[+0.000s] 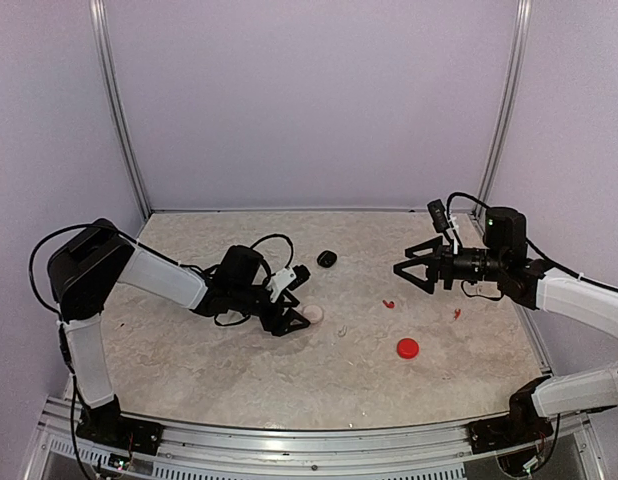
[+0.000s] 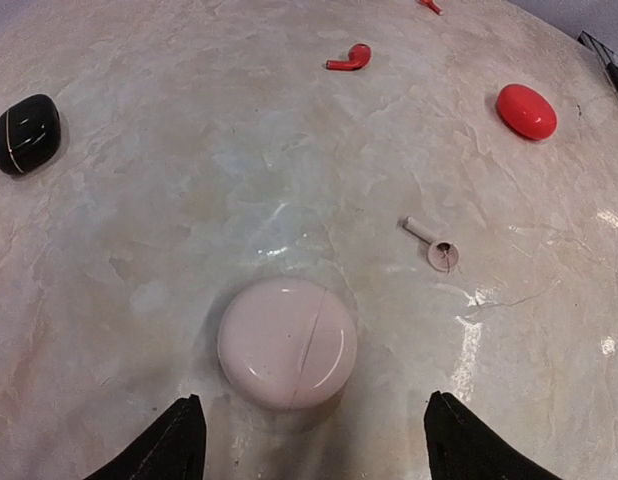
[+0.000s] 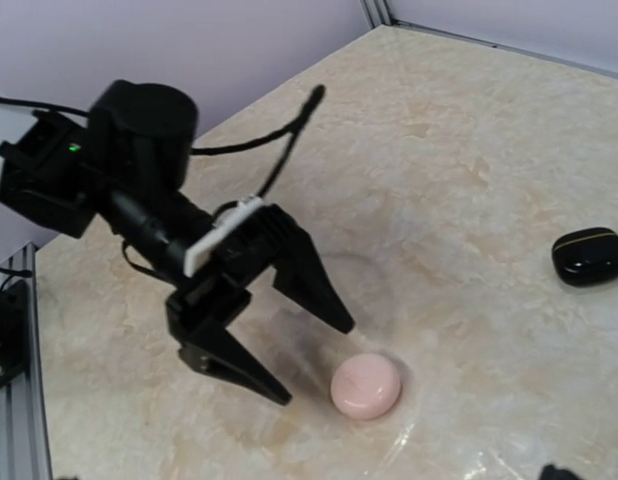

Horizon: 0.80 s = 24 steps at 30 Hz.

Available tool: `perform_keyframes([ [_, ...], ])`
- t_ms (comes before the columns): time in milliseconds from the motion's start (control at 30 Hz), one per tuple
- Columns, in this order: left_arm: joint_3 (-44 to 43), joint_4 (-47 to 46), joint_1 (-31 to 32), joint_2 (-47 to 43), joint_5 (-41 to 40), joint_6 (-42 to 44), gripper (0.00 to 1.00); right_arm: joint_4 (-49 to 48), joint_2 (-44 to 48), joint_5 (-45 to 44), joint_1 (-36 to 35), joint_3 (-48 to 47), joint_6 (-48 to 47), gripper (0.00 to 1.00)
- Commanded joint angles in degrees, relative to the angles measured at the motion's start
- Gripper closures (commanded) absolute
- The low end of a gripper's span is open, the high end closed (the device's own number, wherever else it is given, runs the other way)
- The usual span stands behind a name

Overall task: Insert the wireless bluetooth earbuds into the charging case
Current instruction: Pick up the charging case from the center of the board.

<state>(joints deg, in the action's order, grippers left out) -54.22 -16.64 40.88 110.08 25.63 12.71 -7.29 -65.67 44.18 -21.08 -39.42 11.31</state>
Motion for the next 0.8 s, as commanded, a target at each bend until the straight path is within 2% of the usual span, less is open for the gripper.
perform_keyframes([
  [0, -3.27, -0.39, -0.5, 3.35, 0.93, 3.15, 0.26, -1.53, 0.61, 1.45, 0.14, 0.59, -1.26, 0.0],
  [233, -6.42, 1.84, -0.28, 6.4, 0.61, 6.44, 0.27, -1.66, 0.1, 1.63, 0.19, 0.29, -1.57, 0.01],
  [767, -8.95, 4.35, 1.14, 9.61, -0.06, 11.75, 0.41, -1.85, -0.5, 1.19, 0.19, 0.83, -1.99, 0.0],
])
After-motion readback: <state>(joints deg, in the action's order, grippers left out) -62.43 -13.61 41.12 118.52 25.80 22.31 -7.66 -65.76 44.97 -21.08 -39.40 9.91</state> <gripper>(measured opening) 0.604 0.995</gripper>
